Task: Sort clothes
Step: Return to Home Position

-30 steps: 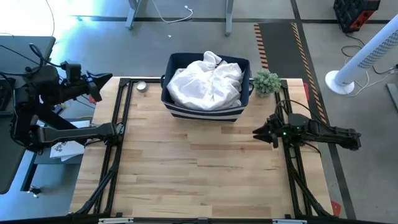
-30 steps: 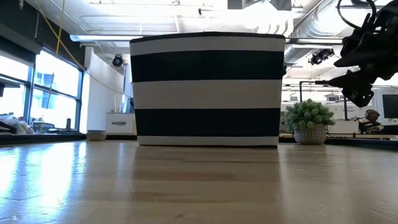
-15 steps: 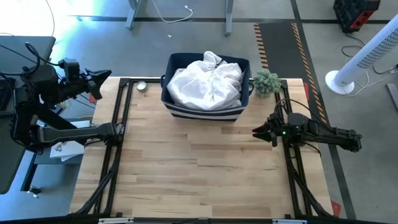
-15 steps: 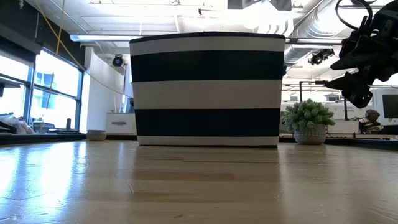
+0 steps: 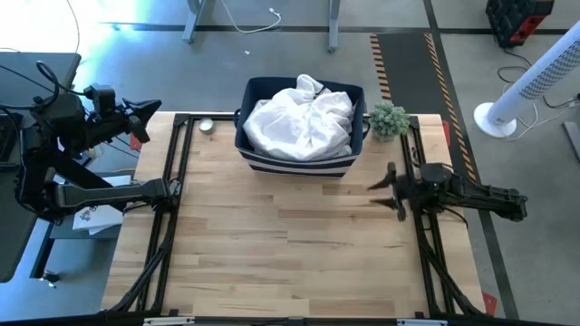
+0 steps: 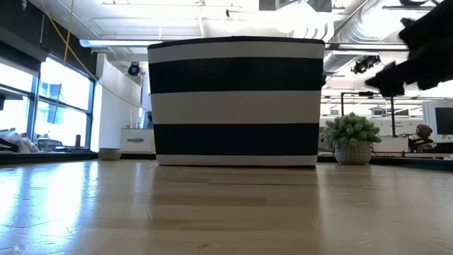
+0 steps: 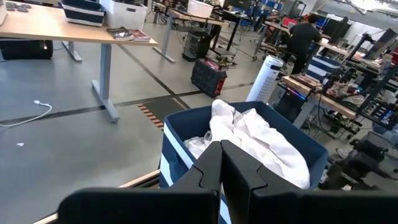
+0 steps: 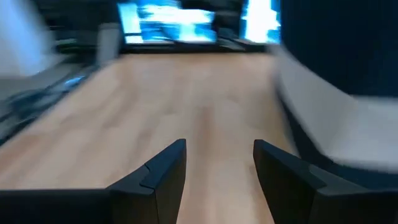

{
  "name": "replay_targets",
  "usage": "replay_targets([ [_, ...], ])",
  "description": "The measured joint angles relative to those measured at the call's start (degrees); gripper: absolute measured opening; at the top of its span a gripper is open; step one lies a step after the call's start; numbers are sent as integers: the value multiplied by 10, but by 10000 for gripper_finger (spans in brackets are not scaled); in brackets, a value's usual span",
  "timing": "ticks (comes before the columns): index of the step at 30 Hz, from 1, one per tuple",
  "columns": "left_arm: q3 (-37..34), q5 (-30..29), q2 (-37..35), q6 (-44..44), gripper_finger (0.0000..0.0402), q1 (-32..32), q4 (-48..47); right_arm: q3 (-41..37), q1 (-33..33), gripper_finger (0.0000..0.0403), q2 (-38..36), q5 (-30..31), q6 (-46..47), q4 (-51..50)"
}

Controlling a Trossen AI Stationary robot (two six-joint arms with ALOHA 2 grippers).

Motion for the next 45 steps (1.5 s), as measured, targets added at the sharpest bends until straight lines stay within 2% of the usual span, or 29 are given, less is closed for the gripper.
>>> replay_targets([
  [2, 0, 0, 0, 0, 1, 0, 0, 0, 0, 184, 0, -72, -40, 14],
  [3, 0, 0, 0, 0, 1, 0, 0, 0, 0, 184, 0, -86, -42, 21],
  [5, 0, 0, 0, 0, 1, 0, 0, -2, 0, 184, 0, -90, -39, 37],
  [7, 0, 0, 0, -1, 1, 0, 0, -20, 0, 184, 0, -89, -37, 104],
  [10, 0, 0, 0, -1, 1, 0, 0, -64, 0, 184, 1, -42, 5, 230],
  [13, 0, -1, 1, -10, 1, 0, 0, -64, 0, 184, 0, 56, 36, 217],
  [15, 0, 0, 1, -15, 1, 0, -1, -64, 0, 184, 0, 90, 37, 212],
  [19, 0, 0, 1, -15, 1, 0, -1, -64, 0, 184, 12, 95, 19, 210],
  [25, 0, 1, 1, -14, 1, 0, -2, -64, 0, 184, 48, 93, 52, 209],
  [29, -24, 48, -5, 19, 1, 0, 20, -64, 0, 184, 56, 93, 67, 209],
  [32, -79, 103, -29, 57, 1, 0, 98, -64, 0, 184, 57, 93, 67, 209],
  [35, -163, 114, -80, 79, 1, 0, 179, -64, 0, 184, 57, 93, 67, 210],
  [40, -358, 116, -199, 79, 1, 0, 324, -64, 0, 184, 57, 93, 67, 210],
  [45, -553, 117, -306, 31, 0, 0, 489, -64, 0, 184, 57, 92, 67, 210],
])
